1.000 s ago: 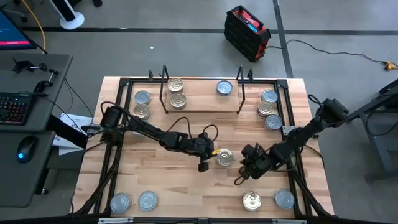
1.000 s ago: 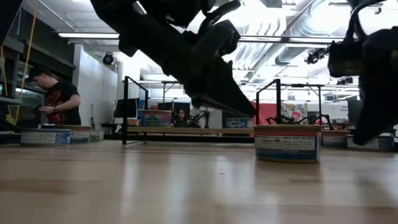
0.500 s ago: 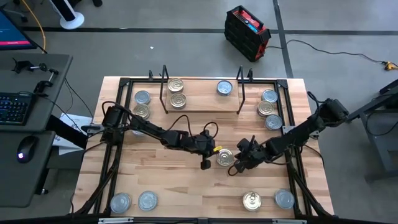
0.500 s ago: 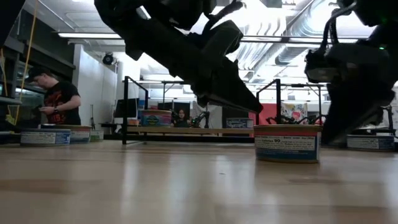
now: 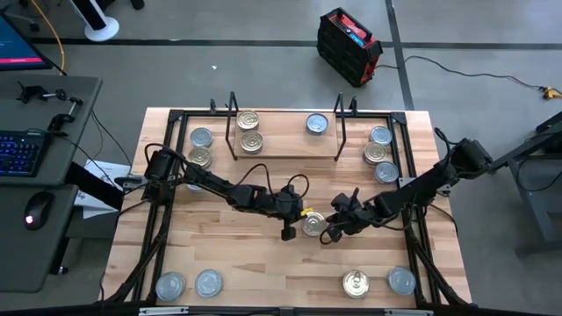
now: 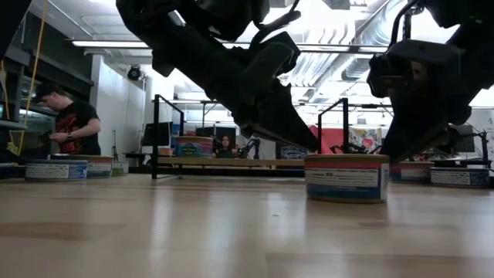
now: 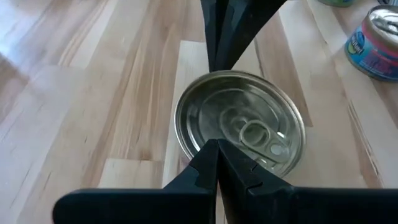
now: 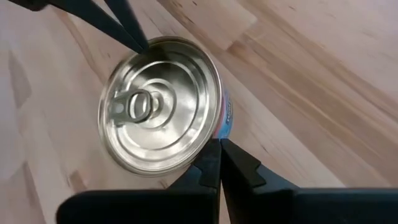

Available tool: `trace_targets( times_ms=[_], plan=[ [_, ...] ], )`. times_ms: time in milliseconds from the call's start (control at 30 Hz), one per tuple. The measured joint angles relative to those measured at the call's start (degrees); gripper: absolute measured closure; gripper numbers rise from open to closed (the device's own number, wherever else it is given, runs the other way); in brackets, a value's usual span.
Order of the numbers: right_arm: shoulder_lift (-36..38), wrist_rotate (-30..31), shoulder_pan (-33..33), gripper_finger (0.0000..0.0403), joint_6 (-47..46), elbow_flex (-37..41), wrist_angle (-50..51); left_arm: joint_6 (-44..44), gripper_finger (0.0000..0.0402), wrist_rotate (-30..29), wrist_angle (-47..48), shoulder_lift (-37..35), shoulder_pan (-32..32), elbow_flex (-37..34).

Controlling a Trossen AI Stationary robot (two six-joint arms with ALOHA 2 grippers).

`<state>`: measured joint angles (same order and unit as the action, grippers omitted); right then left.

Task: Stack canned seafood by type on shelf
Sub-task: Stack the blue pink tuna can on top of the other blue pink tuna can on the shelf

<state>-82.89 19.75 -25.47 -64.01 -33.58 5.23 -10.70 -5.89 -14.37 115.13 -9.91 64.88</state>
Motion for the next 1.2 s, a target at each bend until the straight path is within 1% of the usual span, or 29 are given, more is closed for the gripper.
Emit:
trace_targets(
  times_ms=[333, 433, 700, 833, 967, 1033, 1200],
  plan=[
    [0.00, 0.89, 0.02, 0.0403, -0.13, 0.00, -1.34, -0.14, 0.0402, -0.16, 5.05, -0.19, -1.25, 0.17],
    [0.00, 1.89, 0.10, 0.0403, 0.01, -0.02, -2.58, -0.15, 0.0401, -0.19, 5.42, -0.22, -1.57, 0.17],
    [0.00, 2.01, 1.51, 0.0403, 0.08, -0.02, -5.08, 0.11, 0.0402, -0.60, 6.19, -0.22, -1.40, -0.10],
    [0.00, 2.69, 1.51, 0.0403, 2.45, 0.00, -8.94, 0.13, 0.0402, -0.53, 8.43, -0.37, -1.45, -0.13],
    [0.07, 2.78, 1.53, 0.0403, 3.12, -1.13, -10.70, 0.17, 0.0402, -0.68, 10.46, -0.29, -1.39, -0.13],
    [0.07, 2.67, 1.53, 0.0403, 4.40, -1.82, -10.80, 0.28, 0.0401, -1.06, 12.13, 0.43, -1.36, -0.41],
    [0.04, 3.10, 2.46, 0.0403, 7.69, -3.93, -10.25, 0.22, 0.0402, -2.33, 12.15, 0.11, -1.30, -1.22]
  ],
)
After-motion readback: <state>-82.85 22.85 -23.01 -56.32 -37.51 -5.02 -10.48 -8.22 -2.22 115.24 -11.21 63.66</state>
